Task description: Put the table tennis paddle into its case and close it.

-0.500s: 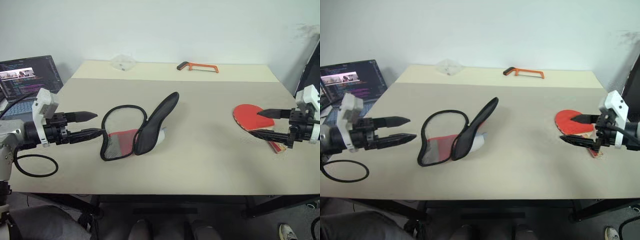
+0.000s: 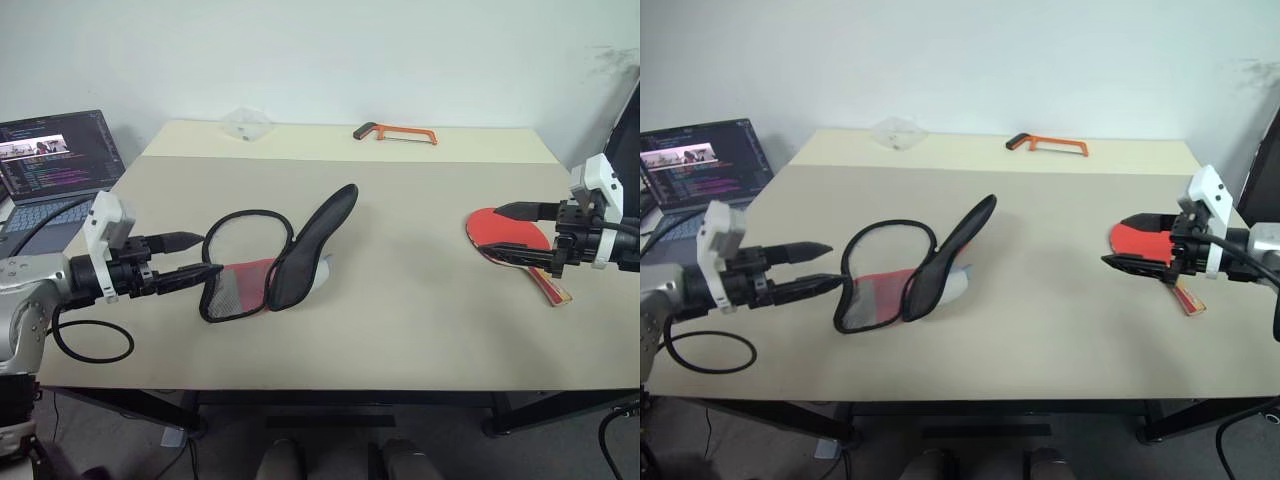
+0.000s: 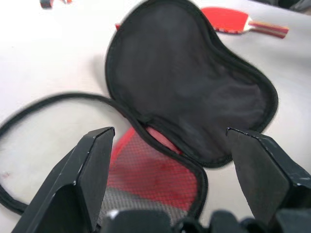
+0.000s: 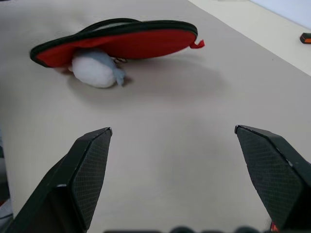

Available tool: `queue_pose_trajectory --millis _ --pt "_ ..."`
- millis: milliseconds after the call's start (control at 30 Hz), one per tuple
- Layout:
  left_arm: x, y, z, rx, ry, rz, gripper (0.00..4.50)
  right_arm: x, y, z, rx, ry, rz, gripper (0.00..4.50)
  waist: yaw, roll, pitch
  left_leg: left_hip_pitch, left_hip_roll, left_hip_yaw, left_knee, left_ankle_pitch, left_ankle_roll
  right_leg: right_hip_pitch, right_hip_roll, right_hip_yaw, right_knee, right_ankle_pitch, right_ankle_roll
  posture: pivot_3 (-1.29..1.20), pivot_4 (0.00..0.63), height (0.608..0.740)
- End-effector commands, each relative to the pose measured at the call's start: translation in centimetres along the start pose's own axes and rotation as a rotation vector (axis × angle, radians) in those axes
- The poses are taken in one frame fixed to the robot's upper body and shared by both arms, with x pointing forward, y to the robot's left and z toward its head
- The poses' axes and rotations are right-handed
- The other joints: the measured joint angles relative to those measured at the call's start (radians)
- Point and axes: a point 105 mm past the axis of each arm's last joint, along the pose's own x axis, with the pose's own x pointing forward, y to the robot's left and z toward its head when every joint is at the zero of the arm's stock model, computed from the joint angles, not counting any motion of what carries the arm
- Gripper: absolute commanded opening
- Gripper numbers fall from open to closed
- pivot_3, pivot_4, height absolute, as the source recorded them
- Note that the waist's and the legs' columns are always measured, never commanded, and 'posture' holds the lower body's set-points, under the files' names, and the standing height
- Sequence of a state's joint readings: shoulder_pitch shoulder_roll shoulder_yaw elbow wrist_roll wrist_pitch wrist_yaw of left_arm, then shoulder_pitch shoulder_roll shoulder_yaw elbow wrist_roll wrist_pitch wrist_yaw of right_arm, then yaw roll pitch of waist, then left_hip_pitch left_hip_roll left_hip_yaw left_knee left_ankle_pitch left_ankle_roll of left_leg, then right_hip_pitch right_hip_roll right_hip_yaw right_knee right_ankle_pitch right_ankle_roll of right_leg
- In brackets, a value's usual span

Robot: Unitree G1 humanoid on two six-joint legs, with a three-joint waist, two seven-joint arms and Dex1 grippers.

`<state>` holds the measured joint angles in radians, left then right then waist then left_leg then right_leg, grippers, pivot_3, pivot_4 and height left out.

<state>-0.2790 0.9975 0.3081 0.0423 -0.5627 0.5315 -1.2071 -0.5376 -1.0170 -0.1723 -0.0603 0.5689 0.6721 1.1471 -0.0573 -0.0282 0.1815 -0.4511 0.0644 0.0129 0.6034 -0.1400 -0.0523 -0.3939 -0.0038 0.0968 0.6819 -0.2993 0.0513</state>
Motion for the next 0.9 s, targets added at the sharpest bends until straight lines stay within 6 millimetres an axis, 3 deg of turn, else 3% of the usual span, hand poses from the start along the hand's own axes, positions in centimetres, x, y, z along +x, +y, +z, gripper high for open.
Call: queue_pose_trajectory --millis 33,333,400,700,900 --pt "0.3 0.1 -0.6 0.095 0.078 0.036 4.03 -0.3 0.0 0.7 -0.055 -0.014 0.000 4.47 0.001 0.000 0.000 0.000 0.000 0.000 0.000 0.000 0.000 0.000 0.000 0.000 0.000 0.000 0.000 0.00 0.150 0.740" --pt "2.6 4.5 -2.8 -0.034 0.073 0.329 4.03 0.1 -0.2 0.0 -0.047 -0.003 -0.029 4.47 0.003 0.000 0.000 0.000 0.000 0.000 0.002 0.000 0.000 0.002 0.000 0.000 0.000 0.001 0.003 0.00 0.150 0.740" --pt "3.2 4.5 -3.5 -0.109 0.076 0.348 4.03 0.2 0.0 0.1 -0.048 -0.004 -0.024 4.47 0.004 0.000 0.000 0.000 0.000 0.000 0.003 0.000 0.000 0.002 0.000 0.000 0.000 0.005 0.009 0.00 0.150 0.740" --pt "5.1 3.1 -8.2 -0.300 0.241 0.422 4.03 0.1 0.1 -0.2 -0.044 0.009 -0.029 4.47 0.002 0.000 0.000 0.000 0.000 -0.002 0.003 0.000 0.000 0.003 0.001 0.000 0.000 0.005 0.010 0.00 0.150 0.740" --pt "6.3 2.3 -8.7 -0.355 0.238 0.422 4.03 0.1 0.2 -0.3 -0.042 0.013 -0.033 4.47 0.003 0.000 -0.001 0.001 -0.001 -0.002 0.004 0.000 0.000 0.005 0.001 0.000 0.000 0.006 0.010 0.00 0.150 0.740"
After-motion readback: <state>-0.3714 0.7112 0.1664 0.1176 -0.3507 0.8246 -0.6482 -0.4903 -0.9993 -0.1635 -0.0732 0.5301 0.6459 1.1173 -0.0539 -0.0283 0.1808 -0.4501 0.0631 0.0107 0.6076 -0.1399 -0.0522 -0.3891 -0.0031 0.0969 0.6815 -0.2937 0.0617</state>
